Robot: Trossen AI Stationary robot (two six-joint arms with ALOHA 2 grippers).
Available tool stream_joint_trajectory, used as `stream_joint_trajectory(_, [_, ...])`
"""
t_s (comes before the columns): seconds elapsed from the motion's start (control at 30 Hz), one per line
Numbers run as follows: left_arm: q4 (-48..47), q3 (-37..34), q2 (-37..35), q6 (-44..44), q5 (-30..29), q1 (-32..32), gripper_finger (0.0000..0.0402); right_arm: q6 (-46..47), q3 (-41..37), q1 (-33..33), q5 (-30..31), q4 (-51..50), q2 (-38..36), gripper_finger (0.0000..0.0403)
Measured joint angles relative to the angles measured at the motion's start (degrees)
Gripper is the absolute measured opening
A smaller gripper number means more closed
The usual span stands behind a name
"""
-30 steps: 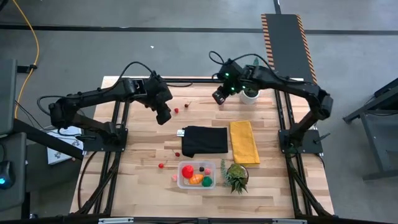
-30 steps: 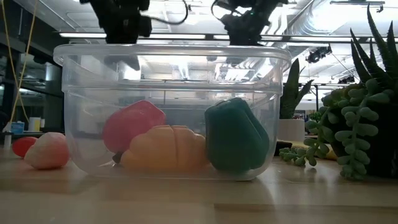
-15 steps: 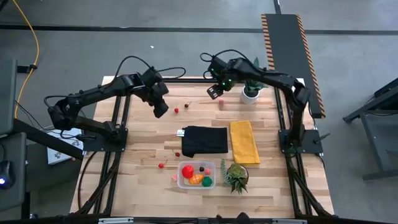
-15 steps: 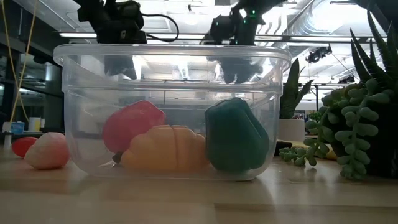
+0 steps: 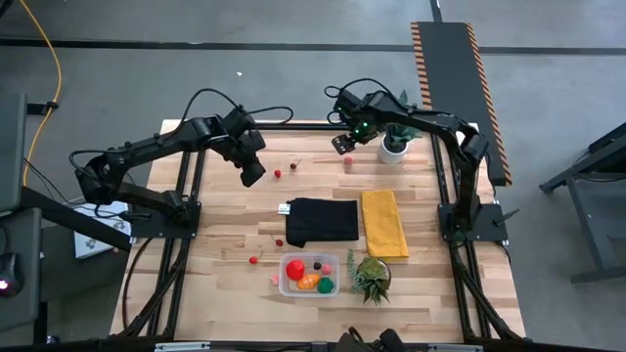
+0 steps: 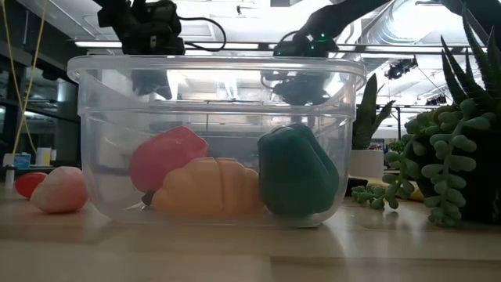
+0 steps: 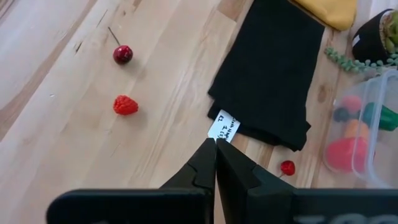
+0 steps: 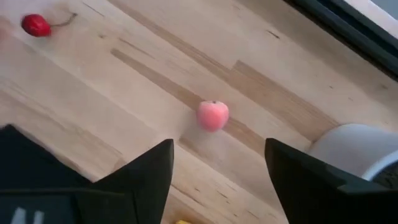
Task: Pick and placing Produce into tupperware
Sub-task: Put the top peach into the transparent bin
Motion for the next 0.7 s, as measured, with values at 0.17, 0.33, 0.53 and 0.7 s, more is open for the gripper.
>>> stream_joint_trajectory(0.17, [0.02,0.00,0.00,0.97,0.57,0.00,0.0002,1.56,0.02,0.14,-1.37,0.41,1.21,0.0237])
stream_joint_trajectory(0.33, [0.02,0.00,0.02,1.10,0.59,0.00,0.0003,1.57,0.00,0.17,-3.33,0.02,4.33,0.0236])
stream_joint_trajectory(0.53, [-0.50,0.00,0.02,1.13,0.77,0.00,0.0003,2.45,0.00,0.42,-2.93,0.17,6.44,0.0236])
stream_joint_trajectory(0.7, [-1.57,0.00,0.02,1.82,0.77,0.00,0.0003,3.51,0.00,0.01,-2.83,0.08,6.87,0.0236])
